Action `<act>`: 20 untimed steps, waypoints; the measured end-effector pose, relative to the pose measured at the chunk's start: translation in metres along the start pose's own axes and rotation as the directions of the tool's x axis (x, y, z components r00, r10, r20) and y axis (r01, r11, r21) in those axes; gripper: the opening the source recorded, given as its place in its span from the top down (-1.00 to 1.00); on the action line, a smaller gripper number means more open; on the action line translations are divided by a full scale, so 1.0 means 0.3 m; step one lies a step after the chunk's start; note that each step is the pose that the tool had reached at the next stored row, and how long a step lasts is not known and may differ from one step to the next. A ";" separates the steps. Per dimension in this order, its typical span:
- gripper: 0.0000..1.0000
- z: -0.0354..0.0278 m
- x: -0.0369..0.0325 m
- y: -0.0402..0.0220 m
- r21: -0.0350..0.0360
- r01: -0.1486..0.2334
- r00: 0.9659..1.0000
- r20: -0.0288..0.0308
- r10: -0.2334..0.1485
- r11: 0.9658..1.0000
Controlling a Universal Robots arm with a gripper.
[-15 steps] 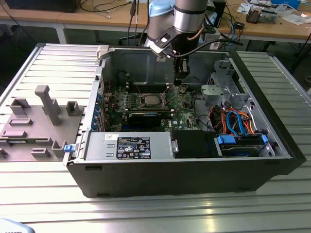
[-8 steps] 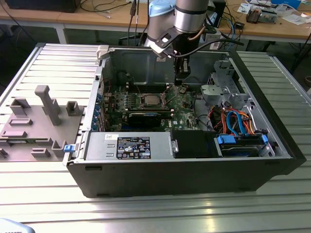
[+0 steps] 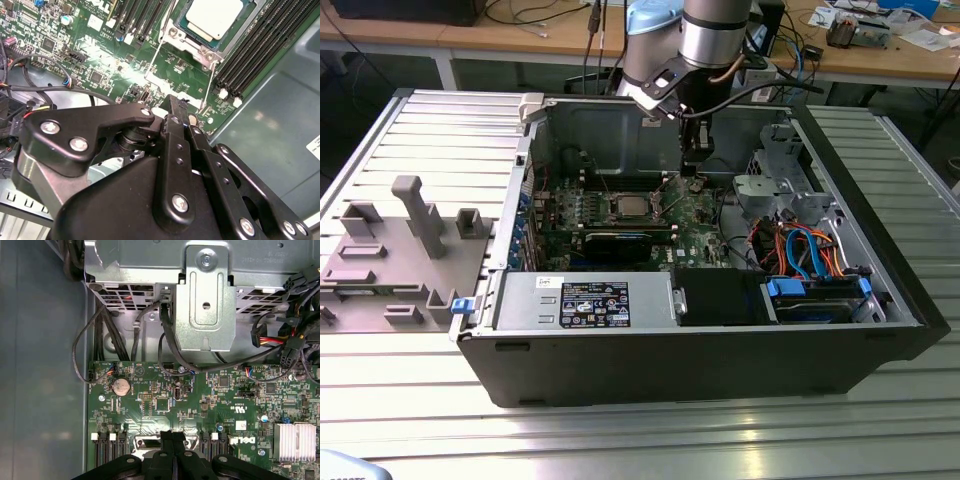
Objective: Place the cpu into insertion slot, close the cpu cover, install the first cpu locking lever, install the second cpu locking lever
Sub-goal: 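Close the cpu cover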
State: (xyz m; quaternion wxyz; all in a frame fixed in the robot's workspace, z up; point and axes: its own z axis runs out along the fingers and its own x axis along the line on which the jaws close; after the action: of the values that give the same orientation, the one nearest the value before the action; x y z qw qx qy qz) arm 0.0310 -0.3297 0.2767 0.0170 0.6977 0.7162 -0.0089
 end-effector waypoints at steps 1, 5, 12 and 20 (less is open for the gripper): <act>0.79 0.000 0.000 0.001 0.000 0.000 1.000 0.000 0.000 1.000; 0.79 0.000 0.000 0.006 0.000 0.000 1.000 0.000 0.000 1.000; 0.79 0.001 0.000 0.015 0.000 0.000 1.000 0.000 0.000 1.000; 0.79 0.002 -0.001 0.024 0.000 0.000 1.000 0.000 0.000 1.000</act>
State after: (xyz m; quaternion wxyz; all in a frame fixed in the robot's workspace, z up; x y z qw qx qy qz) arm 0.0381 -0.3297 0.2764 0.0170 0.6977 0.7162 -0.0089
